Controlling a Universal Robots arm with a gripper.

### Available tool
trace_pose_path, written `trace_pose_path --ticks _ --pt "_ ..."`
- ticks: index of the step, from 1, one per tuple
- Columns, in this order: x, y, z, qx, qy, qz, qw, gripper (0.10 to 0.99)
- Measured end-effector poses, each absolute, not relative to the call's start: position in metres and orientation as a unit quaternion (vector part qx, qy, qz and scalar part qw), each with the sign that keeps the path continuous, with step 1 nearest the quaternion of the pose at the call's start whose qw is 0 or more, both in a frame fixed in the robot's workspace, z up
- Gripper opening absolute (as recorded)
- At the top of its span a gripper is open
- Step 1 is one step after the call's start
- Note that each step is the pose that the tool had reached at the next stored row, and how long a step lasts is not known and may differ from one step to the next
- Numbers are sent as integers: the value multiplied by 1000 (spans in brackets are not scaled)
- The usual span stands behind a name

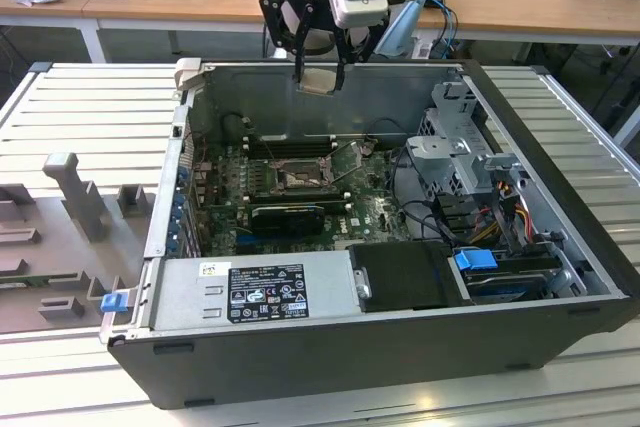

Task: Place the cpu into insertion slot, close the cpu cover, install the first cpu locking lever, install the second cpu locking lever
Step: 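Place the cpu into insertion slot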

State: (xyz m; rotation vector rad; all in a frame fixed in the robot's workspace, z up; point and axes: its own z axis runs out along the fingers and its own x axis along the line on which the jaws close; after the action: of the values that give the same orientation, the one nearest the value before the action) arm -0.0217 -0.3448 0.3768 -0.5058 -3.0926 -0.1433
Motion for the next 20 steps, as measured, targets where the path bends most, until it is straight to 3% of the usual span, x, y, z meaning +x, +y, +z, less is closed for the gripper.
trace_pose_path --ticks 20 --pt "-22 -345 372 -196 -980 -46 1 525"
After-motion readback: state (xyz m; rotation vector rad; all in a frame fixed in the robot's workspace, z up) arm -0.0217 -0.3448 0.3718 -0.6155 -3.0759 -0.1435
